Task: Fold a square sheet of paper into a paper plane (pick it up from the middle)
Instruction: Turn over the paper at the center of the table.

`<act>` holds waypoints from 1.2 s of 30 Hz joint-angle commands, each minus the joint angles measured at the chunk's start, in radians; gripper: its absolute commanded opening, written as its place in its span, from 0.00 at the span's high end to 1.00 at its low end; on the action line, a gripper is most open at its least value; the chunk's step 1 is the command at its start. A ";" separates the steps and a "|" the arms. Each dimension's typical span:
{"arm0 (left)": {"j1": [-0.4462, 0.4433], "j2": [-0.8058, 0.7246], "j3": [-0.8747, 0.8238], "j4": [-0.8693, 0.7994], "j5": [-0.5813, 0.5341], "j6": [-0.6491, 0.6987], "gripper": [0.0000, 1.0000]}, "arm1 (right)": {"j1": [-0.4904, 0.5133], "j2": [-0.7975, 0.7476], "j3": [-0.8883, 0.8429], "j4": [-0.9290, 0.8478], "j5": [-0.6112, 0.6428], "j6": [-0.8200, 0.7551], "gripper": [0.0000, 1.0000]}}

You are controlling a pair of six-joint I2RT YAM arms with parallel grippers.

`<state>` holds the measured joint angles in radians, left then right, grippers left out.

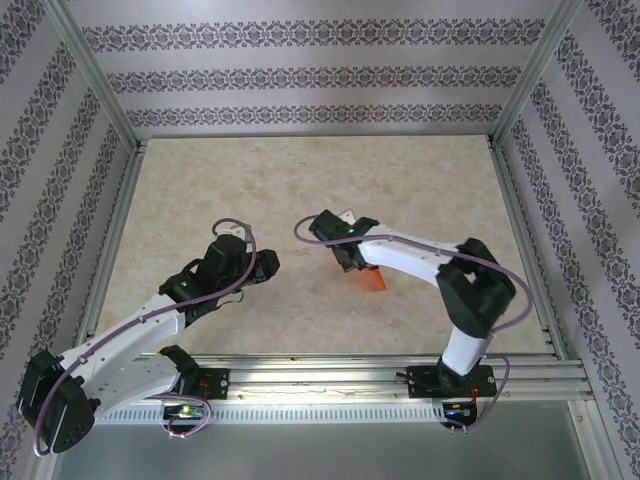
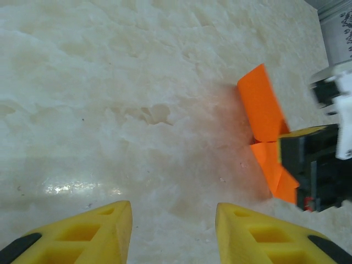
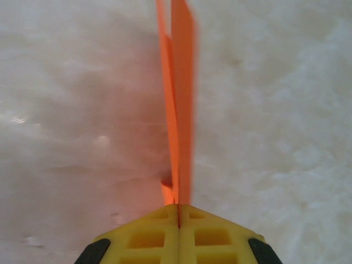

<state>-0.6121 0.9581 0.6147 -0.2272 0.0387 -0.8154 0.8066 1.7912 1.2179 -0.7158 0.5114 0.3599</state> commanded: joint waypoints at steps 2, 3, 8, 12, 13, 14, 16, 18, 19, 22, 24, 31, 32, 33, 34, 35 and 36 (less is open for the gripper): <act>0.017 -0.032 -0.012 -0.041 -0.034 -0.009 0.55 | 0.056 0.070 0.092 -0.019 -0.154 0.055 0.96; 0.019 -0.036 -0.013 -0.041 -0.034 -0.012 0.55 | 0.057 0.084 0.108 -0.014 -0.215 0.068 0.94; 0.021 -0.022 -0.014 -0.014 -0.004 -0.021 0.54 | 0.047 0.057 0.096 0.097 -0.482 0.090 0.70; 0.021 0.026 0.003 0.021 0.045 -0.012 0.54 | -0.020 -0.065 -0.025 0.252 -0.687 0.137 0.61; 0.021 0.048 0.010 0.035 0.066 -0.008 0.54 | -0.051 -0.108 -0.076 0.308 -0.740 0.160 0.59; 0.021 0.069 0.016 0.047 0.087 -0.007 0.55 | -0.083 -0.141 -0.122 0.357 -0.785 0.181 0.58; 0.022 0.129 0.034 0.079 0.146 -0.005 0.56 | -0.165 -0.213 -0.223 0.446 -0.874 0.227 0.59; 0.023 0.190 0.048 0.120 0.205 -0.010 0.57 | -0.242 -0.254 -0.302 0.493 -0.929 0.247 0.63; 0.023 0.227 0.053 0.150 0.240 -0.017 0.58 | -0.280 -0.268 -0.341 0.516 -0.954 0.257 0.68; 0.023 0.323 0.069 0.232 0.332 -0.044 0.60 | -0.385 -0.279 -0.440 0.621 -1.080 0.297 0.78; 0.023 0.382 0.085 0.269 0.376 -0.053 0.60 | -0.429 -0.268 -0.481 0.681 -1.137 0.323 0.84; 0.023 0.543 0.138 0.351 0.468 -0.089 0.63 | -0.451 -0.157 -0.474 0.690 -1.189 0.310 0.93; 0.022 0.560 0.140 0.365 0.471 -0.093 0.63 | -0.451 -0.140 -0.471 0.687 -1.185 0.306 0.93; 0.022 0.572 0.141 0.375 0.475 -0.098 0.63 | -0.451 -0.126 -0.469 0.683 -1.179 0.302 0.93; 0.023 0.586 0.144 0.387 0.480 -0.103 0.63 | -0.452 -0.114 -0.467 0.671 -1.164 0.298 0.93; 0.022 0.602 0.148 0.394 0.484 -0.107 0.63 | -0.453 -0.105 -0.470 0.668 -1.150 0.295 0.93; 0.022 0.615 0.151 0.400 0.491 -0.109 0.63 | -0.455 -0.097 -0.474 0.668 -1.140 0.295 0.93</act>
<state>-0.6056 1.5463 0.7383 0.0994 0.4854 -0.8970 0.3573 1.6722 0.7311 -0.0551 -0.6300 0.6598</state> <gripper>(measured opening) 0.375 0.070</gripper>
